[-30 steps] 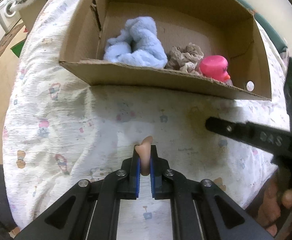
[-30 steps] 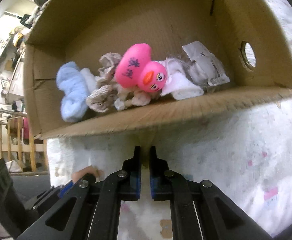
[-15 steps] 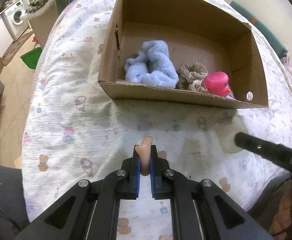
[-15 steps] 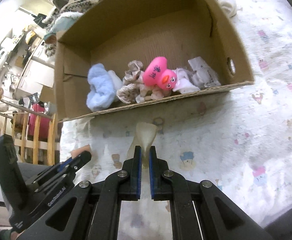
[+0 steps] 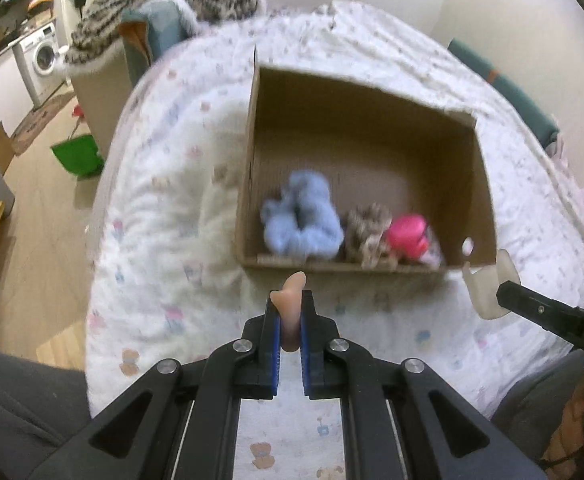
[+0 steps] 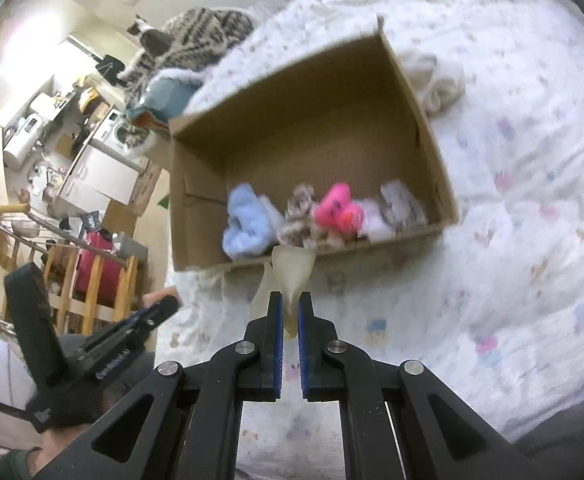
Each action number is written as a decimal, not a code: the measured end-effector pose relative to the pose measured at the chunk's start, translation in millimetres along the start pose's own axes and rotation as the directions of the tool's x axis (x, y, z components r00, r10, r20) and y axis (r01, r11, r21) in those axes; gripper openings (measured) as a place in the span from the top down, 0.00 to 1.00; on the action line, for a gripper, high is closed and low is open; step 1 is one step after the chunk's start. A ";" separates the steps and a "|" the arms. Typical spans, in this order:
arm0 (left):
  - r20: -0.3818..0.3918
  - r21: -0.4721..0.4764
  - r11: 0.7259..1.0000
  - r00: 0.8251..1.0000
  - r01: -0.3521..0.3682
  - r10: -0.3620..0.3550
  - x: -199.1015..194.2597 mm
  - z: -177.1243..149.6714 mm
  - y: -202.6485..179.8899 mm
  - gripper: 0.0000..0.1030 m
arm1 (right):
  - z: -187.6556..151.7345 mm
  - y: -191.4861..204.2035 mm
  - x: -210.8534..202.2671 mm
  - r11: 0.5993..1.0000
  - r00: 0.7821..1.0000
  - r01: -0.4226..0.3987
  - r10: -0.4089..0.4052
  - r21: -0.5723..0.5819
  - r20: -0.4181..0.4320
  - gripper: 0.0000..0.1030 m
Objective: Organize soft objects
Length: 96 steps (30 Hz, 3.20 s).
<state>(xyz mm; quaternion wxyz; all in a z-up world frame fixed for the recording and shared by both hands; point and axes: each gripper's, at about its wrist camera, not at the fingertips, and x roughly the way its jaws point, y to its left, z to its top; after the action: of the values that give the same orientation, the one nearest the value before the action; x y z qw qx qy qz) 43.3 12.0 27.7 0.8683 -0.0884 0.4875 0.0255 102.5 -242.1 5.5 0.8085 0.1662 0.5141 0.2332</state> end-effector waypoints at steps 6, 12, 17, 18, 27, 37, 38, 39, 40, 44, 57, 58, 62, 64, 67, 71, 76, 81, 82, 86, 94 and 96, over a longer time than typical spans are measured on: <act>0.079 0.071 0.997 0.997 -0.017 0.011 -8.1 29.4 -7.1 0.93 | 27.2 1.2 -16.8 1.000 0.996 0.003 -0.001 -0.019 0.087 0.92; 0.103 0.090 0.996 0.994 0.013 -0.022 -4.0 56.6 -15.9 0.93 | 55.7 -1.6 -19.3 1.000 0.992 0.015 -0.011 -0.027 0.122 0.92; 0.109 0.139 0.990 0.993 0.029 -0.045 11.2 69.1 -31.3 0.93 | 72.9 -6.3 -4.2 0.998 0.992 0.049 -0.044 -0.036 0.121 0.92; 0.104 0.144 0.989 0.993 0.034 -0.049 15.3 71.1 -33.1 0.93 | 73.7 -8.8 -1.6 0.998 0.992 0.053 -0.049 -0.037 0.116 0.92; 0.027 0.134 0.990 0.999 0.033 -0.036 68.9 78.0 -56.1 0.92 | 70.6 -36.2 38.2 0.997 0.997 0.073 -0.074 0.029 0.034 0.92; -0.036 0.145 0.989 0.999 0.008 -0.003 101.4 73.9 -71.4 0.92 | 64.9 -42.9 66.1 0.990 0.988 0.144 -0.143 0.013 -0.051 0.91; -0.039 0.144 0.990 0.999 0.005 0.001 102.9 73.2 -71.7 0.92 | 64.1 -42.3 68.0 0.989 0.987 0.150 -0.149 0.008 -0.058 0.91; -0.046 0.144 0.990 0.999 0.002 0.005 104.9 72.3 -72.0 0.92 | 63.2 -41.3 70.0 0.988 0.986 0.155 -0.155 0.004 -0.062 0.91; -0.050 0.143 0.990 0.999 0.001 0.006 106.3 72.3 -71.9 0.92 | 62.3 -40.6 71.0 0.987 0.985 0.159 -0.159 0.001 -0.066 0.91; -0.064 0.143 0.990 0.998 -0.002 0.012 109.8 69.7 -73.3 0.92 | 61.4 -37.5 73.8 0.984 0.982 0.176 -0.177 -0.018 -0.071 0.91; -0.066 0.183 0.983 0.997 -0.030 0.043 103.4 67.0 -80.1 0.65 | 63.6 -35.3 69.6 0.985 0.984 0.169 -0.171 -0.031 -0.058 0.86; -0.065 0.182 0.983 0.997 -0.038 0.051 102.8 67.7 -79.7 0.55 | 63.8 -35.1 69.1 0.985 0.984 0.167 -0.169 -0.029 -0.057 0.85; -0.044 0.166 0.984 0.997 -0.063 0.071 96.1 69.7 -76.7 0.39 | 64.2 -34.8 66.3 0.987 0.986 0.160 -0.161 -0.019 -0.052 0.75; -0.037 0.169 0.981 0.994 -0.097 0.105 92.8 69.6 -76.2 0.39 | 64.8 -34.2 63.5 0.987 0.986 0.157 -0.158 -0.020 -0.045 0.70; -0.018 0.142 0.980 0.990 -0.136 0.140 85.2 71.8 -70.6 0.39 | 65.9 -33.5 57.3 0.988 0.988 0.152 -0.153 -0.020 -0.030 0.50; 0.021 0.106 0.982 0.988 -0.154 0.152 69.6 73.0 -62.4 0.39 | 67.0 -32.2 44.2 0.988 0.988 0.155 -0.155 -0.015 0.021 0.41; 0.071 0.089 0.982 0.984 -0.168 0.162 48.8 68.1 -52.9 0.39 | 62.2 -26.8 23.5 0.987 0.982 0.161 -0.158 -0.023 0.099 0.37; 0.113 0.064 0.984 0.981 -0.165 0.157 28.3 62.8 -39.8 0.28 | 55.2 -23.6 2.3 0.988 0.973 0.151 -0.144 -0.025 0.178 0.25; 0.115 0.058 0.985 0.981 -0.162 0.154 24.7 60.7 -36.6 0.23 | 54.2 -22.9 -0.4 0.987 0.971 0.156 -0.149 -0.022 0.188 0.23; 0.129 0.050 0.985 0.979 -0.168 0.160 9.7 49.5 -26.0 0.20 | 48.2 -17.8 -9.6 0.985 0.960 0.171 -0.160 -0.032 0.231 0.06; 0.174 0.039 0.989 0.976 -0.141 0.132 -15.7 25.9 -10.8 0.09 | 25.8 -2.6 -20.7 0.976 0.946 0.206 -0.181 -0.067 0.269 0.03; 0.191 0.041 0.991 0.974 -0.129 0.119 -22.7 18.4 -11.2 0.07 | 20.5 1.4 -23.2 0.974 0.941 0.214 -0.185 -0.074 0.284 0.00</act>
<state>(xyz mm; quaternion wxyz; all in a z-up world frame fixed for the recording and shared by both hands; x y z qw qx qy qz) 48.4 5.2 57.8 0.9091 -0.0318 0.4085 0.0750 112.4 -254.2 32.3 0.8992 0.1016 0.3980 0.1509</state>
